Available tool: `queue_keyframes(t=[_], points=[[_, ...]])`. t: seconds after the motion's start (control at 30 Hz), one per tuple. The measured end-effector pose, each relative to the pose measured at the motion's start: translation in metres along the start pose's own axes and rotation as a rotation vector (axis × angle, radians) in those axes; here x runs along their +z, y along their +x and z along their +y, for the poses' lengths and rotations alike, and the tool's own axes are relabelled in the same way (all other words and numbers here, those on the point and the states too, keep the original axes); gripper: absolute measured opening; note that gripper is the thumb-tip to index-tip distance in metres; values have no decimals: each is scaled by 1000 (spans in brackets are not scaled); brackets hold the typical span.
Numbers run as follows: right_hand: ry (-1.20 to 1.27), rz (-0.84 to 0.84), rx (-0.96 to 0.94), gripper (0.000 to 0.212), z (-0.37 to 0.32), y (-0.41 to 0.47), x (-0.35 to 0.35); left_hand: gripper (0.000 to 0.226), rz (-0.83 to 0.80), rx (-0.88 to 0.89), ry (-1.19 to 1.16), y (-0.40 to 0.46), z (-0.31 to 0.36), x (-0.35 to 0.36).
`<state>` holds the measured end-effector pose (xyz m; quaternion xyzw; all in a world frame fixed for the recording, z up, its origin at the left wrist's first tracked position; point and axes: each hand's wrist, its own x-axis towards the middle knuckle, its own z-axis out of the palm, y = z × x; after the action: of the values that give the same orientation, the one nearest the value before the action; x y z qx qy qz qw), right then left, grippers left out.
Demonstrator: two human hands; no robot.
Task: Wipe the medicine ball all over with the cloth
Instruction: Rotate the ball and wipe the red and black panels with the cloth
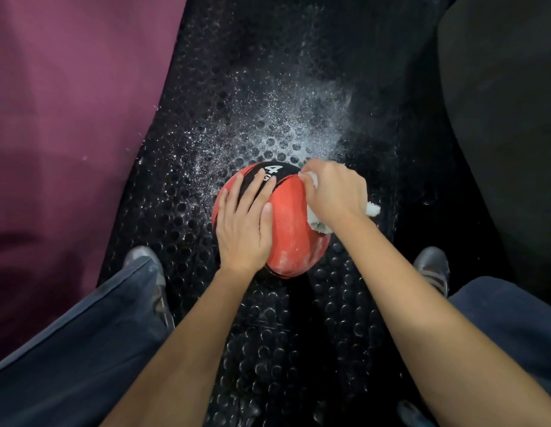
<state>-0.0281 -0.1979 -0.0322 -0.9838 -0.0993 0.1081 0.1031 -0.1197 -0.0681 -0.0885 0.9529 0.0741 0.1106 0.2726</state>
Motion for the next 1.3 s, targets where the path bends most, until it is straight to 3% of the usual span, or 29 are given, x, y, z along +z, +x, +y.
queue_keyframes(t=[0.13, 0.3, 0.43, 0.57, 0.73, 0.9, 1.07, 1.2, 1.3], points=[[-125, 48, -212, 27, -7, -24, -2, 48, 38, -15, -11, -3, 8, 4], [-50, 23, -25, 27, 6, -6, -5, 47, 40, 22, 12, -1, 14, 6], [-138, 42, -246, 27, -13, -24, -6, 49, 27, -8, 4, 3, 13, 4], [-75, 14, -59, 28, 1, 1, -6, 48, 12, 9, -11, 1, 11, 5], [-131, 35, -247, 28, -15, -28, -7, 47, 25, -17, -33, 1, 11, 4], [-78, 7, -22, 29, 9, -2, -5, 48, 21, -9, -33, 2, 13, 4], [-88, 72, -200, 29, -12, -37, -4, 49, 35, -51, -22, 7, 12, 4], [24, 68, -24, 30, -2, -11, -7, 53, -32, -73, -56, 25, 17, 1], [-52, 27, -21, 28, 1, 20, -9, 48, -86, -65, -187, 40, 12, -1]])
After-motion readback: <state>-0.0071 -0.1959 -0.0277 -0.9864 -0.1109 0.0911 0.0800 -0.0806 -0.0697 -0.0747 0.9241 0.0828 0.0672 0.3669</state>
